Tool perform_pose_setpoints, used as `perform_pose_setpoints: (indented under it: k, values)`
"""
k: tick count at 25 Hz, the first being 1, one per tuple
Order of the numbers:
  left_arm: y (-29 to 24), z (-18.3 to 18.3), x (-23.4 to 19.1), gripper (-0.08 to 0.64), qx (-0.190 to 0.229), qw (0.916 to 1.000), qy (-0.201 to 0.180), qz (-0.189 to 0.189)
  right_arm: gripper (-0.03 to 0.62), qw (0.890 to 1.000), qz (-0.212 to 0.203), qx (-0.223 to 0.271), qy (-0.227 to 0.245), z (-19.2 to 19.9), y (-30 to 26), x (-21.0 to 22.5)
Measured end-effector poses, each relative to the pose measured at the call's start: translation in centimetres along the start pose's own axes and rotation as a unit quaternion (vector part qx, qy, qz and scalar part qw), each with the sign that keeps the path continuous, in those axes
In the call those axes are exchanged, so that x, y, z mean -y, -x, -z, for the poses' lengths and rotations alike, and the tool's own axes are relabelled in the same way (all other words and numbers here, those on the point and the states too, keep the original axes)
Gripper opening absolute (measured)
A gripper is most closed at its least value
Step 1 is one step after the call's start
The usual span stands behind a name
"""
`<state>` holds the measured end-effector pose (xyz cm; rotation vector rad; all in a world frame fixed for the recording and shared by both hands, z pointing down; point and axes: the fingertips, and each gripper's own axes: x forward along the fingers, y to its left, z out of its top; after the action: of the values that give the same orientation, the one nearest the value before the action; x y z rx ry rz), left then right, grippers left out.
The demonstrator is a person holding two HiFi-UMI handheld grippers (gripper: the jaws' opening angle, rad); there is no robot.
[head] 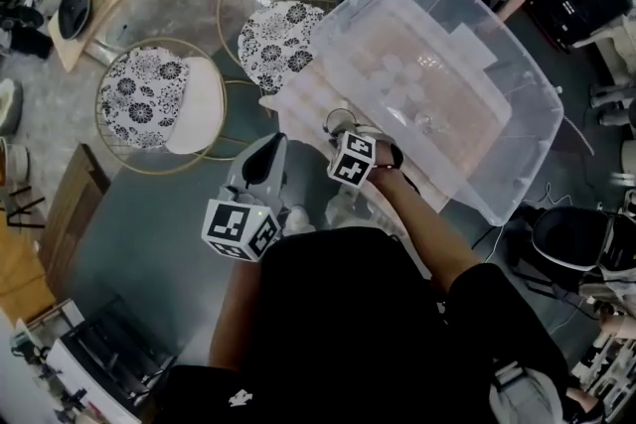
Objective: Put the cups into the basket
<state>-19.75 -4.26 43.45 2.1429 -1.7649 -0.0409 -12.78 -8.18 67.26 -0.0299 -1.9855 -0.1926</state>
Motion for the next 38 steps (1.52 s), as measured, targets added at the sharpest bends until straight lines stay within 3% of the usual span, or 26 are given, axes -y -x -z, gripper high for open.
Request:
perform_pose_setpoints:
  k: [13, 18, 23, 30, 38]
  values:
    - [-1.5, -1.1, 2.6, 0.005, 0.013, 0.9986, -0.010, 0.049, 0.046, 0.992, 0.041, 0.117, -0.018, -5.2, 10.3, -0.5]
    - [-2.3, -1.4, 3.4, 0.005, 0.014, 0.9978, -0.012, 0.064, 0.046, 0.976, 0.072, 0.197, -0.052, -7.3, 16.2, 1.1]
    - [-3.1, -1.4, 4.5, 0.005, 0.008, 0.9963, -0.015, 0.084, 0.046, 0.957, 0.131, 0.246, -0.076, -8.2, 22.1, 3.7]
    - [-4.4, -0.8, 7.2, 0.005, -0.006, 0.9924, -0.021, 0.121, 0.044, 0.944, 0.198, 0.240, -0.112, -4.0, 26.1, 8.5]
    - [-6.6, -0.2, 9.7, 0.005, -0.019, 0.9880, -0.026, 0.151, 0.044, 0.923, 0.244, 0.214, -0.208, 5.1, 28.7, 12.5]
